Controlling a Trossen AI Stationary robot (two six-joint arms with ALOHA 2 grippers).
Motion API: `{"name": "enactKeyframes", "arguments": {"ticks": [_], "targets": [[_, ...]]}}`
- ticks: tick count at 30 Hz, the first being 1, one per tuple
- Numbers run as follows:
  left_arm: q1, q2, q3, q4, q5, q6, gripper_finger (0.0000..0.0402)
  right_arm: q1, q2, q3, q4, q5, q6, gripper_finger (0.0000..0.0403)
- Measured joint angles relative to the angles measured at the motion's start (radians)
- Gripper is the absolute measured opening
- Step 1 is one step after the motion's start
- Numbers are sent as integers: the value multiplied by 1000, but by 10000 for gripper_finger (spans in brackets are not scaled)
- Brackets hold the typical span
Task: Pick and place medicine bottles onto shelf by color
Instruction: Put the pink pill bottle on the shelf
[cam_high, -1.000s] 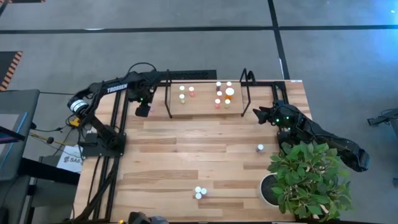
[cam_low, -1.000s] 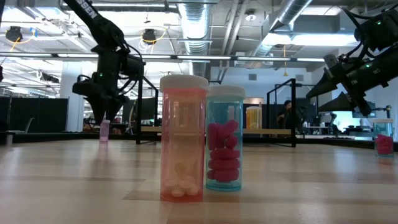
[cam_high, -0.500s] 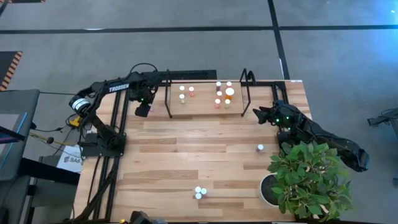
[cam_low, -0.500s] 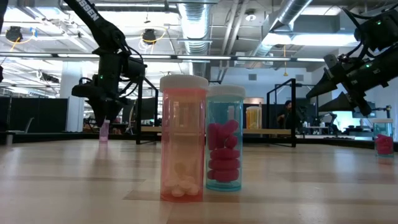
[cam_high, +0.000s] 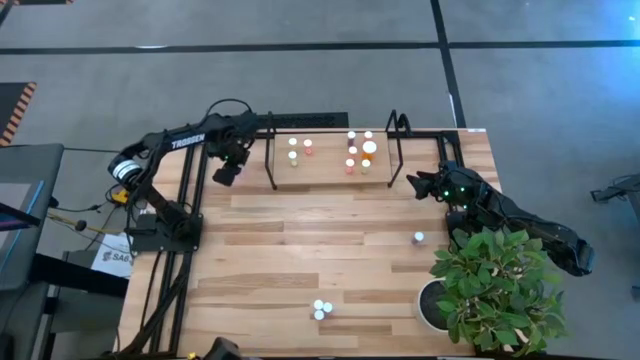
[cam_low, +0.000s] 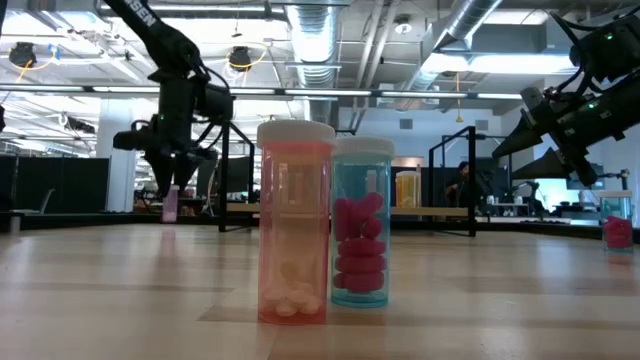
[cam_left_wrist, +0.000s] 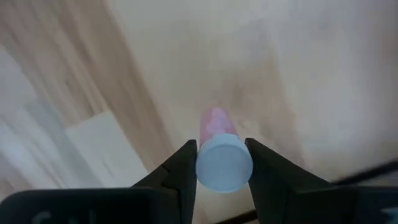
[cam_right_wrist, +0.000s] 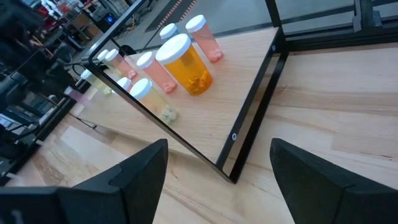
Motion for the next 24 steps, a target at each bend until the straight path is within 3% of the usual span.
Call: {"name": "enactKeyframes", "arguments": {"ticks": [12,19,24], "targets": [[12,-31,280,-131,-249,183,101,0,0,0,0,0,0,305],[1,-32,502,-140,-287,432,101,0,0,0,0,0,0,305],[-50,-32,595,-140,-283,571,101,0,0,0,0,0,0,305]]}}
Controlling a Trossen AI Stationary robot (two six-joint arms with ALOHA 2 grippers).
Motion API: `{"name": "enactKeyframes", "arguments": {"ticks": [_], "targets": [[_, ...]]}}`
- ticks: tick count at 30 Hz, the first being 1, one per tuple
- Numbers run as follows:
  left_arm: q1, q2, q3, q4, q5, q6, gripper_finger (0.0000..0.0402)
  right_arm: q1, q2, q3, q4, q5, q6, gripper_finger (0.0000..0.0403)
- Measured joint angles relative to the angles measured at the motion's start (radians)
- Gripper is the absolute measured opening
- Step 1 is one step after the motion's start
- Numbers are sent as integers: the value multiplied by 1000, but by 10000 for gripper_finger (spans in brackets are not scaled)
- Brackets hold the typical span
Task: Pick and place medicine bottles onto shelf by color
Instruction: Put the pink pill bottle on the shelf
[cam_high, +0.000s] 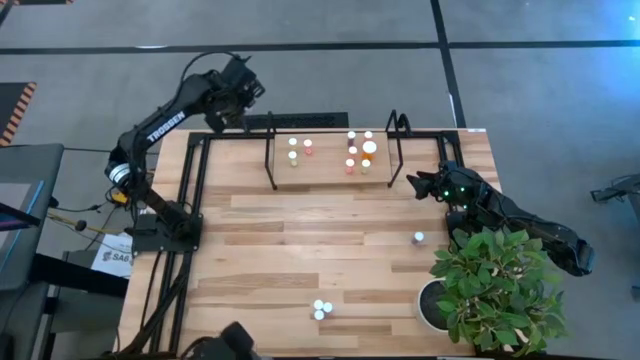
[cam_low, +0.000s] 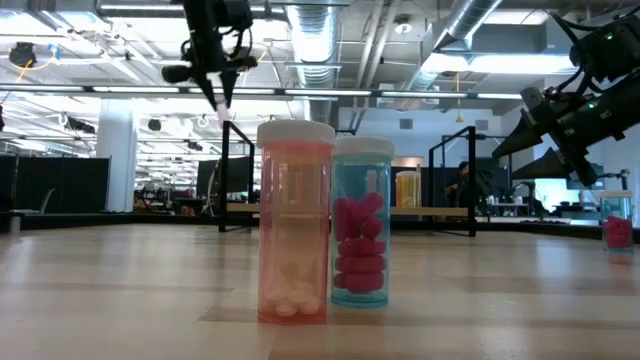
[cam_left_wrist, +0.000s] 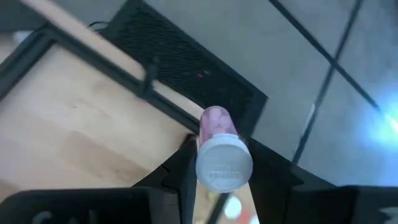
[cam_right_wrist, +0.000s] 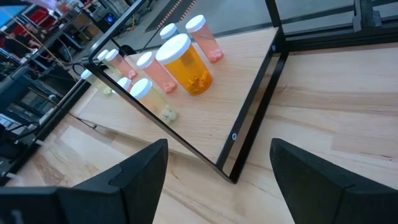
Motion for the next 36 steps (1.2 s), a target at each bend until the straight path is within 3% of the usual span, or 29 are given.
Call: {"name": "enactKeyframes", "arguments": {"ticks": [13,25,36], "targets": [[-217,27,21,58,11,86,100,0,0,0,0,0,0,305],[-346,133,21,78,101,61,100,0,-1,0,0,0,0,305],[-426,302,147,3,179,-21,100,0,13,1,-9,0,0,305]]}}
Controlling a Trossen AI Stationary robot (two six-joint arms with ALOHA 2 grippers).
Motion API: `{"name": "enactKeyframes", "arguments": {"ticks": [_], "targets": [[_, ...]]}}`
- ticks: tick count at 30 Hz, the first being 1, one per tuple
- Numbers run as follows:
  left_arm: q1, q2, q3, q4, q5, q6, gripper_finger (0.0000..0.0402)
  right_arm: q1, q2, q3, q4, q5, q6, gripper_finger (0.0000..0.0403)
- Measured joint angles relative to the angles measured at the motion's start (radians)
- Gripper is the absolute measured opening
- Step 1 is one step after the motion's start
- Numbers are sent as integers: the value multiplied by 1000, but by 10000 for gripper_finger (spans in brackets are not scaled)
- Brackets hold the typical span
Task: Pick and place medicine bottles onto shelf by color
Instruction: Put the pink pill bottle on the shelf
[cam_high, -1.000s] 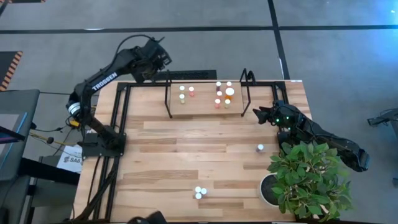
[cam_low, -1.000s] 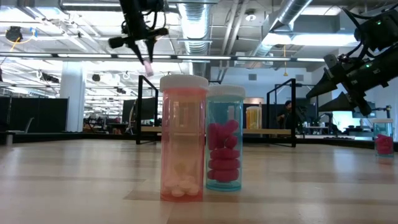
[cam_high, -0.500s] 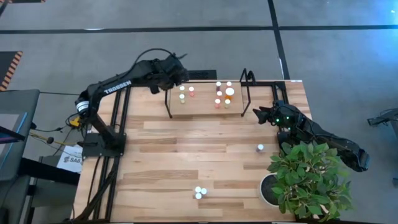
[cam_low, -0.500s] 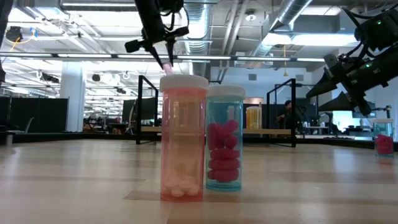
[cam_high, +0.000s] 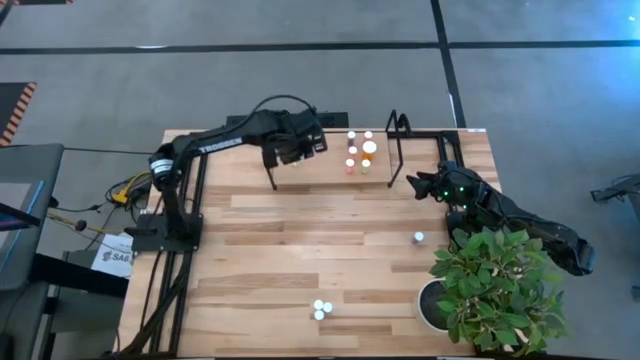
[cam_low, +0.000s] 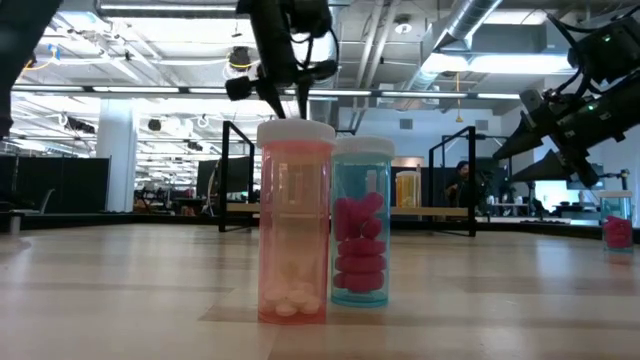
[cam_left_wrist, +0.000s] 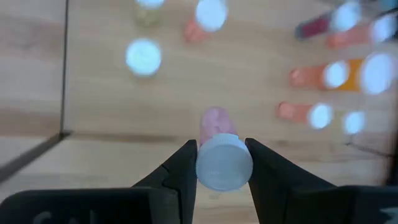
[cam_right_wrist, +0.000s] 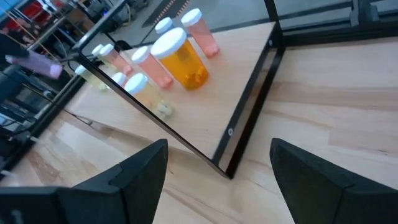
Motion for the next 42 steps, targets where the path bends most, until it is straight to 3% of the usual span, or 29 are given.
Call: {"name": "enactKeyframes", "arguments": {"ticks": [9,17,42], "targets": [[-22,113,57,-68,66,-32,100,0,0,0,-6,0,0,305],[-17,169,57,-78,61,-68,100,0,0,0,-18,0,0,305],[35,228,59,-123,46,-113,100,0,0,-1,-28,0,0,305]]}}
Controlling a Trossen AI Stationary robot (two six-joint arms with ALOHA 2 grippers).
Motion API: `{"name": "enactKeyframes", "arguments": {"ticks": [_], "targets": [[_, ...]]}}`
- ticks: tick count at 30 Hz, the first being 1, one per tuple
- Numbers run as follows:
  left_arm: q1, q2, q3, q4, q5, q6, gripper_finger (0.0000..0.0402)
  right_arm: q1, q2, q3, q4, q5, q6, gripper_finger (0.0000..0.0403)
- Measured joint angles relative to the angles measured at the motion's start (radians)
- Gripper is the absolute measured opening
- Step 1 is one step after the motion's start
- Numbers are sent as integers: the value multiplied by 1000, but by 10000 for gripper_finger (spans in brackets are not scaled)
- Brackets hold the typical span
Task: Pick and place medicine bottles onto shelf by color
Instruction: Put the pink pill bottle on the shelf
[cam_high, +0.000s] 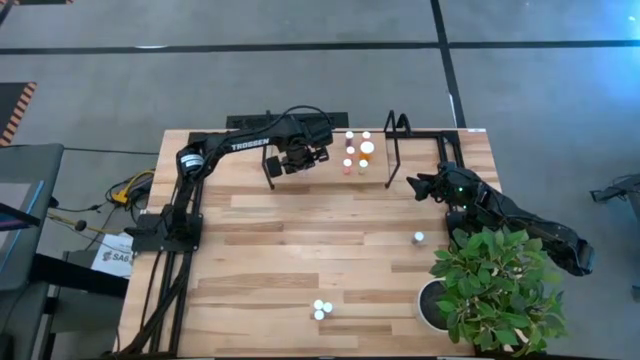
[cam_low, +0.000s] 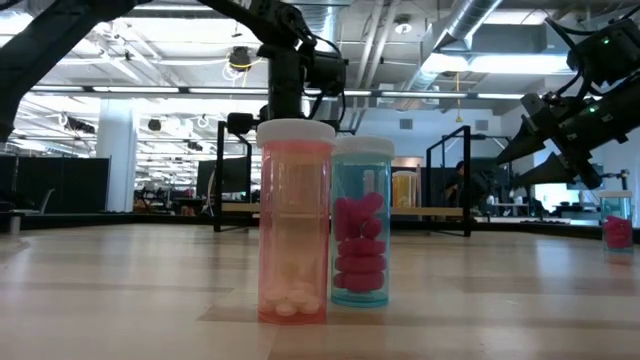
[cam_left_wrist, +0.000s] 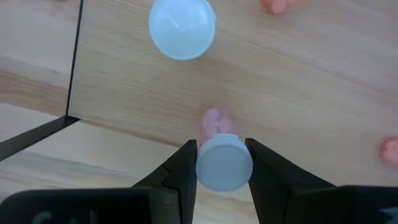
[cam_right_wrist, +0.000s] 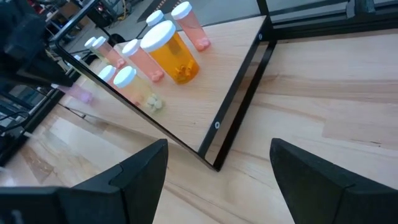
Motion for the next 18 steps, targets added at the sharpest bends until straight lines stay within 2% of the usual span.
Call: {"name": "enactKeyframes", "arguments": {"ticks": [18], "targets": [[8,11,-1,13,-32,-25,100,0,0,0,0,0,0,305]]}}
